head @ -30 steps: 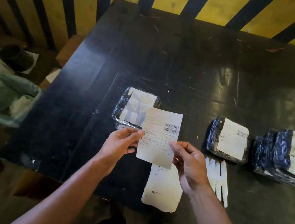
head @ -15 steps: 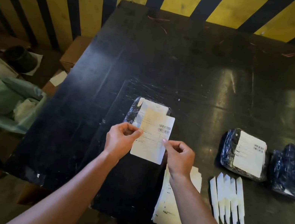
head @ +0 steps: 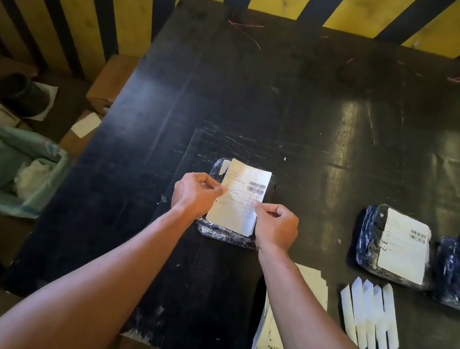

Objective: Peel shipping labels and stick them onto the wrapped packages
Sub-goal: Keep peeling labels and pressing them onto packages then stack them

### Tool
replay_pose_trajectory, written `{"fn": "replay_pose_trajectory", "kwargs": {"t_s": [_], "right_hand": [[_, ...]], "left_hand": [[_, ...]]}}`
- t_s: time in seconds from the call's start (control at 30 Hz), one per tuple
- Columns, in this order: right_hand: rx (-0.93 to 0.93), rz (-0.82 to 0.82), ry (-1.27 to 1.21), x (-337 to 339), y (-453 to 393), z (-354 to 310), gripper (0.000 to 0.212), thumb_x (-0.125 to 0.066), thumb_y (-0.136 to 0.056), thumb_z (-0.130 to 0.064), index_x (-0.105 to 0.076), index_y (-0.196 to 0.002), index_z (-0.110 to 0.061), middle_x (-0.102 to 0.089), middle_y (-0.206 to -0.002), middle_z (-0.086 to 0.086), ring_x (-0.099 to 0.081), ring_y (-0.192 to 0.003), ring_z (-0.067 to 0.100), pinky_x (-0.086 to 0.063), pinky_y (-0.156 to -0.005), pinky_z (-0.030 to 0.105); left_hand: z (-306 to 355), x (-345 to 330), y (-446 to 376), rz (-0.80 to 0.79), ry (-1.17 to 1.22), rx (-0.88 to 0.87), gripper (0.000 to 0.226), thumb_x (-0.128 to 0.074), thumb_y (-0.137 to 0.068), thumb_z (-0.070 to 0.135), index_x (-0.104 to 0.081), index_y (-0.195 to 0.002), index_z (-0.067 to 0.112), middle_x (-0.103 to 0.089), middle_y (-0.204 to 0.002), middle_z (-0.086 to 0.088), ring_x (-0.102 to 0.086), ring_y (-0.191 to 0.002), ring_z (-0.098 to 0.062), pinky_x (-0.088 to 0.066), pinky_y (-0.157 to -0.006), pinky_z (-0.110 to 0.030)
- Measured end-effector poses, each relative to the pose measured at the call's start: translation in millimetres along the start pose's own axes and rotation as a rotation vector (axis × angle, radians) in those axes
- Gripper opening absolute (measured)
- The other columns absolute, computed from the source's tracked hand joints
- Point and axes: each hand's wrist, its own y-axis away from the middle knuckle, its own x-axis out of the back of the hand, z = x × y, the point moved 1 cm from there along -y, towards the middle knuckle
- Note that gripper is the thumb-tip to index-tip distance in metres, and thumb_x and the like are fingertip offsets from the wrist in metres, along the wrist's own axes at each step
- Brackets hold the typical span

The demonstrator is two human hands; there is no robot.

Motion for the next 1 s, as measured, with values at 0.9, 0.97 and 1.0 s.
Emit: {"fn": "replay_pose_trajectory", "kwargs": {"t_s": [0.9, 0.97, 1.0], "right_hand": [[-0.059, 0.097, 0.178, -6.7, -10.2, -11.6, 0.033, -0.087, -0.077, -0.037, -0.059, -0.088, -0.024, -0.068, -0.083, -0.007, -0.069, -0.076, 0.019, -0.061, -0.068, 0.039], [-0.063, 0.103, 0.220, -1.2, -12.5, -10.0, 0.045, -0.090, -0.073, -0.046, -0.055, -0.092, -0.023, -0.066, -0.085, -0.007, -0.067, -0.075, 0.017, -0.060, -0.067, 0.039], [-0.040, 0.098, 0.259, 1.1, -14.0, -8.7, 0.047, -0.089, -0.073, -0.050, -0.056, -0.092, -0.023, -0.065, -0.086, -0.007, -0.066, -0.074, 0.015, -0.058, -0.064, 0.038]], "left_hand": [[9.7, -5.1, -7.4, 0.040, -0.167, -0.005, 0.013, -0.086, -0.086, 0.037, -0.081, -0.087, 0.025, -0.072, -0.082, 0.007, -0.063, -0.067, -0.004, -0.043, -0.048, -0.021], [10.4, -5.0, -5.5, 0.068, -0.161, -0.027, 0.017, -0.087, -0.085, 0.038, -0.079, -0.092, 0.024, -0.074, -0.085, 0.006, -0.068, -0.073, -0.009, -0.049, -0.054, -0.024], [10.3, -3.8, -5.1, 0.088, -0.157, -0.032, 0.025, -0.089, -0.083, 0.040, -0.075, -0.096, 0.024, -0.071, -0.084, 0.007, -0.067, -0.075, -0.011, -0.050, -0.058, -0.026]]}}
